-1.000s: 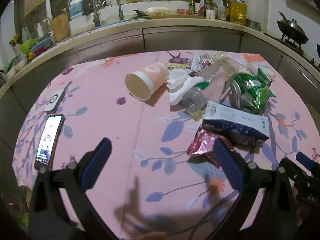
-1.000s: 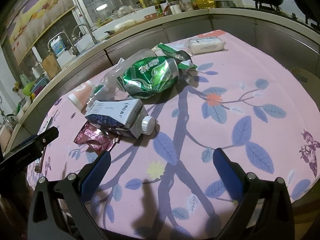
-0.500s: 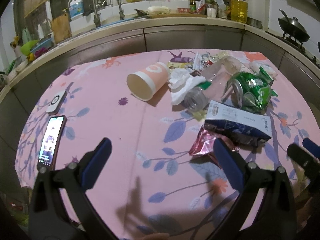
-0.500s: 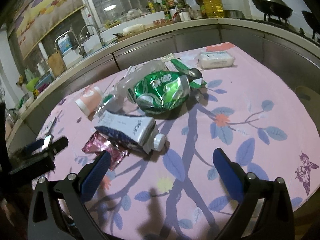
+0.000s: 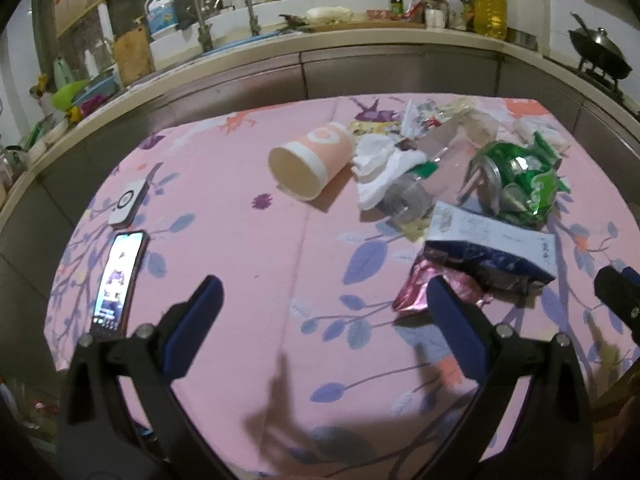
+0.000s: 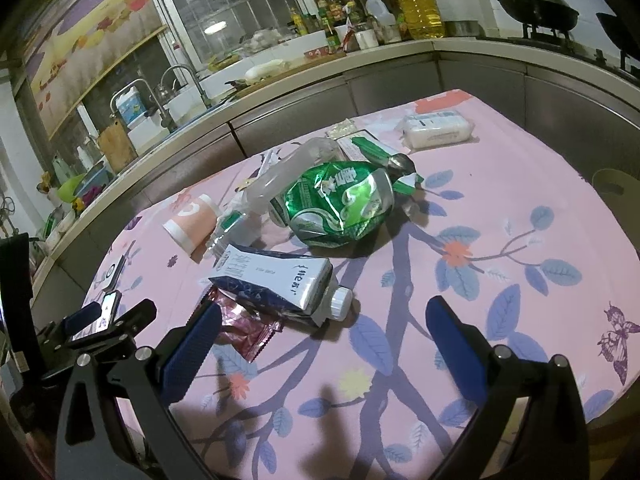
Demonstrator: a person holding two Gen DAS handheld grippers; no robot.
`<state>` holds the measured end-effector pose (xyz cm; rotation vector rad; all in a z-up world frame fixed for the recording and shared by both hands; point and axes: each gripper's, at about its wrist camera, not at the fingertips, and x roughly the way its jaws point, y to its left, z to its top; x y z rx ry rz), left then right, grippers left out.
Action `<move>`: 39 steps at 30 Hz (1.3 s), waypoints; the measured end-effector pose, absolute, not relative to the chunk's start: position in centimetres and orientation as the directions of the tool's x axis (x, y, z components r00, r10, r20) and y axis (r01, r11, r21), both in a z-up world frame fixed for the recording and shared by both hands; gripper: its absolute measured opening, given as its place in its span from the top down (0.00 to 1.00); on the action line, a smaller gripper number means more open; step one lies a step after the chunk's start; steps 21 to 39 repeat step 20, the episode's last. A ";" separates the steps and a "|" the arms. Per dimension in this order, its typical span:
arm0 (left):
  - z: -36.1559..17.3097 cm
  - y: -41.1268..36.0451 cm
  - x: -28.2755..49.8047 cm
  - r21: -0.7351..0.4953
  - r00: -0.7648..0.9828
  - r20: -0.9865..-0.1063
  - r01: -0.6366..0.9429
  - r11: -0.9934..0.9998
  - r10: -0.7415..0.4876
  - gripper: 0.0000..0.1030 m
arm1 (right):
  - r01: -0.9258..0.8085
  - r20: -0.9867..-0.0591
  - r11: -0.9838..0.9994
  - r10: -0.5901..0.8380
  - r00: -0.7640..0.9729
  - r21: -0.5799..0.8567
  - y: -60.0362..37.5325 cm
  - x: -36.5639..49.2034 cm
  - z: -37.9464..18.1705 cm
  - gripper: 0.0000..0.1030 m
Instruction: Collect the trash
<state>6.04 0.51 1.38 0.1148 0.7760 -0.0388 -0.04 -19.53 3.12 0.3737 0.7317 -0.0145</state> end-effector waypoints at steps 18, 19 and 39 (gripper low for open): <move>2.7 -7.5 5.5 0.075 0.714 -0.686 0.258 0.963 -0.137 0.05 | 0.313 -0.636 0.905 -0.063 0.769 0.289 -23.3 -4.0 3.9 0.05; 2.8 -7.9 5.4 0.081 0.719 -0.681 0.264 0.961 -0.140 0.05 | 0.327 -0.635 0.899 -0.074 0.769 0.292 -23.8 -4.3 3.9 0.05; 3.0 -8.3 5.3 0.084 0.722 -0.677 0.271 0.959 -0.145 0.05 | 0.341 -0.634 0.893 -0.085 0.769 0.295 -24.2 -4.6 3.9 0.05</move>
